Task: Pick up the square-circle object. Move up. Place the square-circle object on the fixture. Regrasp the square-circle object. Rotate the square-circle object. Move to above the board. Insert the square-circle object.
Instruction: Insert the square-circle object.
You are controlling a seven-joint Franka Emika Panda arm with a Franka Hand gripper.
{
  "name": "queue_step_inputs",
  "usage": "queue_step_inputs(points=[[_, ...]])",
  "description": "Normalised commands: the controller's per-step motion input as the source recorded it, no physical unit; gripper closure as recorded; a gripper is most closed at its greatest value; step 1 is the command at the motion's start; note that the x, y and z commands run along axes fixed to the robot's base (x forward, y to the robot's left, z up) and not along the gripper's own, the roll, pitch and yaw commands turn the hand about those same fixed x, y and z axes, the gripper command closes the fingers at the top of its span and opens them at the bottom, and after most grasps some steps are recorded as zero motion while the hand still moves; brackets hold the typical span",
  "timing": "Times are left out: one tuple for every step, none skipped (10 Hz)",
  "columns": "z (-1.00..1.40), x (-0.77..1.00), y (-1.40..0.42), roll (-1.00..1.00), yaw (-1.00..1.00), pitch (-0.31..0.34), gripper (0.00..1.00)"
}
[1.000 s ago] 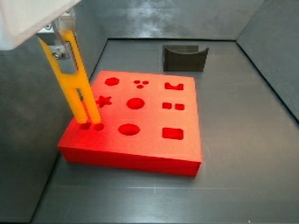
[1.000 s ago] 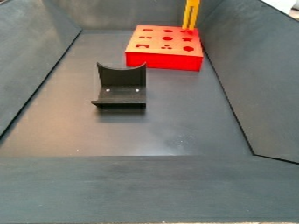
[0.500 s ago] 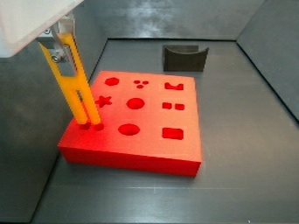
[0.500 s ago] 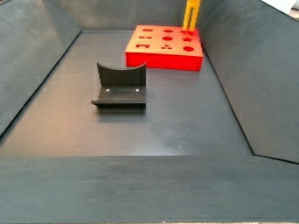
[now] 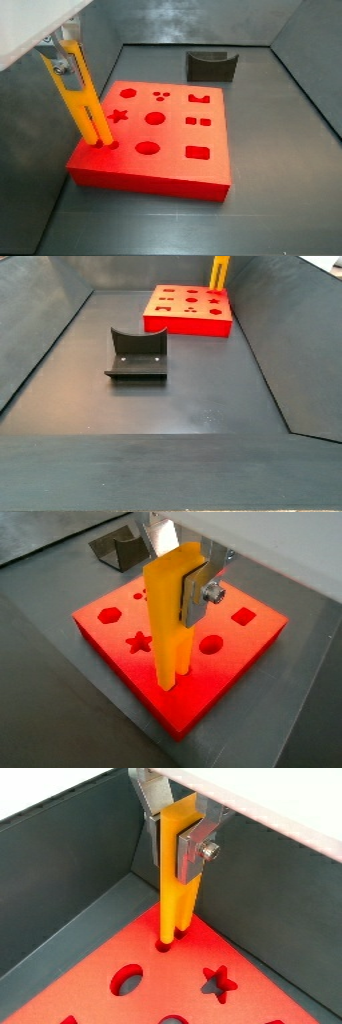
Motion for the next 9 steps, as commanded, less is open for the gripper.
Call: queue_step_inputs(points=[[-0.68, 0.55, 0.00, 0.22, 0.21, -0.029, 1.00], [-0.71, 0.55, -0.01, 0.22, 0.13, -0.097, 1.00], [-0.71, 0.51, -0.11, 0.19, 0.07, -0.140, 1.00], [-0.73, 0.47, -0.16, 0.18, 0.01, -0.131, 1.00], [-0.79, 0.50, -0.19, 0.18, 0.00, -0.097, 1.00], [-0.93, 0.55, -0.23, 0.14, 0.00, -0.049, 1.00], [-1.00, 0.47, -0.25, 0.14, 0.00, 0.000, 1.00], [-1.00, 0.39, -0.27, 0.14, 0.00, 0.000, 1.00], [-1.00, 0.39, -0.28, 0.13, 0.00, 0.000, 1.00]])
